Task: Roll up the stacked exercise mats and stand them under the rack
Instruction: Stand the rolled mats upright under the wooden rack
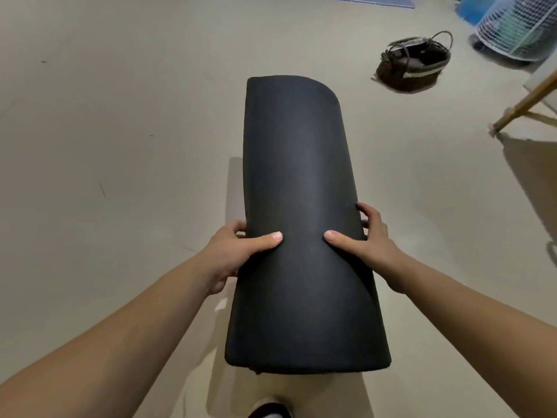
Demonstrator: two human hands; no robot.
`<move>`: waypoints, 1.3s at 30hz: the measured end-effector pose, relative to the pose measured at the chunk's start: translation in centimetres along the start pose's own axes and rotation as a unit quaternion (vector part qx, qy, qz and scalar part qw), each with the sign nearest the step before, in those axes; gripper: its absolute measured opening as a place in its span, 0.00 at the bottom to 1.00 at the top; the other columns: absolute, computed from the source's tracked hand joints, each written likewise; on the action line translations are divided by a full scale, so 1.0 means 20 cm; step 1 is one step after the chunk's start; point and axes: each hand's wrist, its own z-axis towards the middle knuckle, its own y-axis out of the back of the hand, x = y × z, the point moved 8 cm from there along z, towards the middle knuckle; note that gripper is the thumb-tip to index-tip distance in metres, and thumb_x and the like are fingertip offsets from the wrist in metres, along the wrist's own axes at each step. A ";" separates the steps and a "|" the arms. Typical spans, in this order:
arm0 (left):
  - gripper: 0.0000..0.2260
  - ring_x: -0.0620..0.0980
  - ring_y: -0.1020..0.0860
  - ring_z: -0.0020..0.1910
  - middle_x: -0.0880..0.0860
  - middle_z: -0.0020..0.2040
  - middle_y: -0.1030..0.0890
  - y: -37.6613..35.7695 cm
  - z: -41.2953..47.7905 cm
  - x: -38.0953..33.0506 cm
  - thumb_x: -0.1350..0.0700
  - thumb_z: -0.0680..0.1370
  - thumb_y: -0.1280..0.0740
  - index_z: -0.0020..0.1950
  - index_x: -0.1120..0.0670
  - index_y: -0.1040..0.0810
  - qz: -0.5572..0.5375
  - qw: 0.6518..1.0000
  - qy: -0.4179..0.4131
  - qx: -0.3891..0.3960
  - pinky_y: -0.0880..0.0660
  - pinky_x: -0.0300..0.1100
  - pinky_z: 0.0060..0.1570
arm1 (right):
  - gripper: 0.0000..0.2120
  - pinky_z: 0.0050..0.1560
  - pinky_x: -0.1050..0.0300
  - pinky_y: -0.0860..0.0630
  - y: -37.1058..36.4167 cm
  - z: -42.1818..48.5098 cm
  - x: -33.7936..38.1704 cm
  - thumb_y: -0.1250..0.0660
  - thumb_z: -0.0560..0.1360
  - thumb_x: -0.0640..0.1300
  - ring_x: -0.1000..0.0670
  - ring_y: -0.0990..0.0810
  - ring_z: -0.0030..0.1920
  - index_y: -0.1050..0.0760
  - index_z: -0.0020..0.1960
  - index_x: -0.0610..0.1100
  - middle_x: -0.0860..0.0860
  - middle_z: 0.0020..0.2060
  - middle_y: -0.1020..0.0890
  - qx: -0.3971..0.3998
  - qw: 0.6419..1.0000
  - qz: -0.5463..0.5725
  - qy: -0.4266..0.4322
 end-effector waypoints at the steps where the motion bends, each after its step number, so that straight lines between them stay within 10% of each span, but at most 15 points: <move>1: 0.33 0.52 0.18 0.57 0.49 0.60 0.19 -0.05 0.01 -0.02 0.40 0.65 0.18 0.66 0.47 0.24 0.003 1.000 -0.012 -0.004 0.19 0.52 0.53 | 0.61 0.73 0.43 0.27 0.04 -0.01 -0.04 0.20 0.54 0.73 0.47 0.28 0.71 0.45 0.80 0.63 0.54 0.74 0.37 0.002 1.000 0.003 -0.011; 7: 0.11 0.51 0.15 0.53 0.52 0.56 0.14 -0.54 0.02 -0.20 0.51 0.79 0.25 0.59 0.52 0.19 -0.023 0.997 -0.066 0.038 0.20 0.44 0.45 | 0.24 0.65 0.55 0.25 0.45 -0.14 0.08 0.30 0.76 0.47 0.55 0.25 0.61 0.27 0.69 0.63 0.57 0.65 0.32 -0.130 0.970 -0.157 0.135; 17: 0.09 0.50 0.14 0.49 0.49 0.49 0.12 -1.26 0.07 -0.23 0.54 0.77 0.22 0.55 0.52 0.16 0.010 0.989 -0.093 0.115 0.16 0.44 0.47 | 0.39 0.73 0.53 0.31 0.74 -0.23 -0.23 0.32 0.74 0.66 0.45 0.28 0.73 0.49 0.78 0.77 0.49 0.77 0.43 -0.100 0.958 -0.269 0.000; 24: 0.64 0.60 0.28 0.71 0.53 0.74 0.32 -1.10 0.24 -0.10 0.25 0.49 0.19 0.79 0.44 0.41 0.226 0.971 -0.047 -0.062 0.24 0.60 0.67 | 0.40 0.71 0.42 0.29 0.72 -0.20 -0.38 0.35 0.73 0.67 0.44 0.42 0.79 0.55 0.78 0.76 0.49 0.81 0.51 -0.128 0.940 -0.313 -0.057; 29: 0.69 0.60 0.27 0.70 0.51 0.75 0.30 -1.26 0.25 -0.08 0.25 0.44 0.18 0.79 0.42 0.44 0.142 0.990 -0.010 0.008 0.24 0.64 0.66 | 0.32 0.61 0.44 0.23 0.76 -0.24 -0.43 0.42 0.80 0.58 0.43 0.39 0.73 0.50 0.81 0.71 0.49 0.76 0.42 -0.182 0.910 -0.371 -0.014; 33: 0.54 0.58 0.26 0.70 0.48 0.76 0.30 -1.42 0.19 -0.19 0.24 0.60 0.23 0.80 0.39 0.42 0.169 0.984 -0.035 0.043 0.25 0.59 0.68 | 0.27 0.70 0.49 0.30 0.97 -0.31 -0.60 0.42 0.80 0.58 0.48 0.31 0.70 0.40 0.78 0.71 0.54 0.69 0.37 -0.203 0.962 -0.170 -0.068; 39: 0.13 0.46 0.25 0.50 0.43 0.57 0.24 -1.79 0.00 -0.44 0.53 0.86 0.40 0.71 0.47 0.28 0.297 0.926 -0.085 0.216 0.26 0.43 0.47 | 0.35 0.66 0.48 0.27 1.06 -0.65 -0.90 0.41 0.76 0.74 0.48 0.25 0.64 0.41 0.79 0.65 0.55 0.64 0.37 -0.272 0.941 -0.028 -0.201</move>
